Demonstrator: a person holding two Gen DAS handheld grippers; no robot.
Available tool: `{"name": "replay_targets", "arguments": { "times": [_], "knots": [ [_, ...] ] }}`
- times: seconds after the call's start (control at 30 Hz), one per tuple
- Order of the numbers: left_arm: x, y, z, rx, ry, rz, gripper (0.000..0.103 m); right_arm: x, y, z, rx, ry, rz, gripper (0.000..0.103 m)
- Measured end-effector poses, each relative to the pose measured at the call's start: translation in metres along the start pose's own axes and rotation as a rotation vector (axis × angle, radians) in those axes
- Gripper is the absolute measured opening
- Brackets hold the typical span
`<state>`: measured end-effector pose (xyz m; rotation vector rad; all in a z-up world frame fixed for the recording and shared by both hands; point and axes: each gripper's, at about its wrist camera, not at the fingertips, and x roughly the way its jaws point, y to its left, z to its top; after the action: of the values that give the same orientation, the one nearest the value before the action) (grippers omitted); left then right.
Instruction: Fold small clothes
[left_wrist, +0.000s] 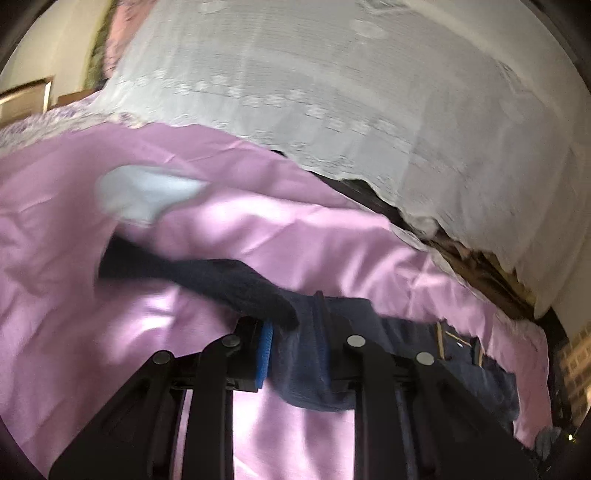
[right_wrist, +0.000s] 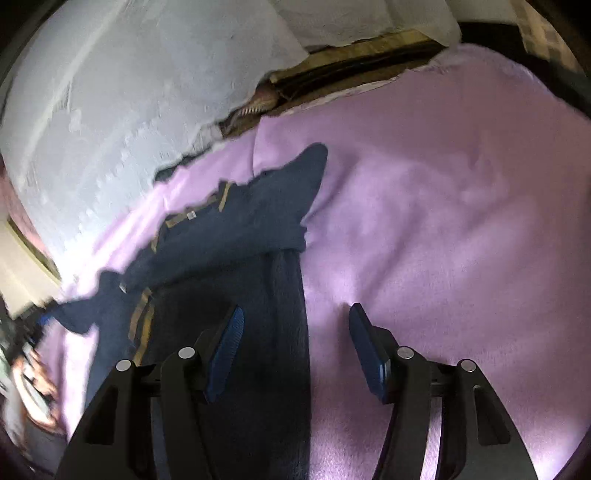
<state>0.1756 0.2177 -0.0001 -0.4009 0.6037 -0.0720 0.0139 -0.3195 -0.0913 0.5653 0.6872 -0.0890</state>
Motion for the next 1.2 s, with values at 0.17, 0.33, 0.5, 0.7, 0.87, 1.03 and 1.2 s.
{"name": "replay_targets", "arguments": {
  "times": [0.17,0.33,0.5,0.7,0.87,1.03,1.2],
  "knots": [
    [-0.002,-0.04,0.007,0.065,0.018,-0.037,0.019,-0.003,-0.002,-0.003,0.003,-0.005,0.011,0.061],
    [-0.005,-0.091,0.007,0.158,0.017,-0.064,0.019,-0.001,0.004,-0.002,-0.024,0.004,0.043,0.075],
    [-0.004,-0.136,-0.003,0.234,0.017,-0.08,0.019,-0.001,0.002,0.0,-0.014,0.005,0.065,0.076],
    [0.007,-0.183,-0.017,0.288,0.034,-0.111,0.019,-0.002,0.002,0.0,-0.016,0.008,0.083,0.08],
    [0.014,-0.224,-0.037,0.341,0.043,-0.171,0.019,-0.002,0.002,0.0,-0.015,0.008,0.086,0.08],
    [0.028,-0.262,-0.067,0.403,0.073,-0.212,0.019,-0.002,0.002,0.001,-0.01,0.008,0.092,0.08],
    [0.059,-0.287,-0.107,0.465,0.156,-0.207,0.025,-0.001,0.002,0.001,-0.009,0.008,0.094,0.081]
  ]
}}
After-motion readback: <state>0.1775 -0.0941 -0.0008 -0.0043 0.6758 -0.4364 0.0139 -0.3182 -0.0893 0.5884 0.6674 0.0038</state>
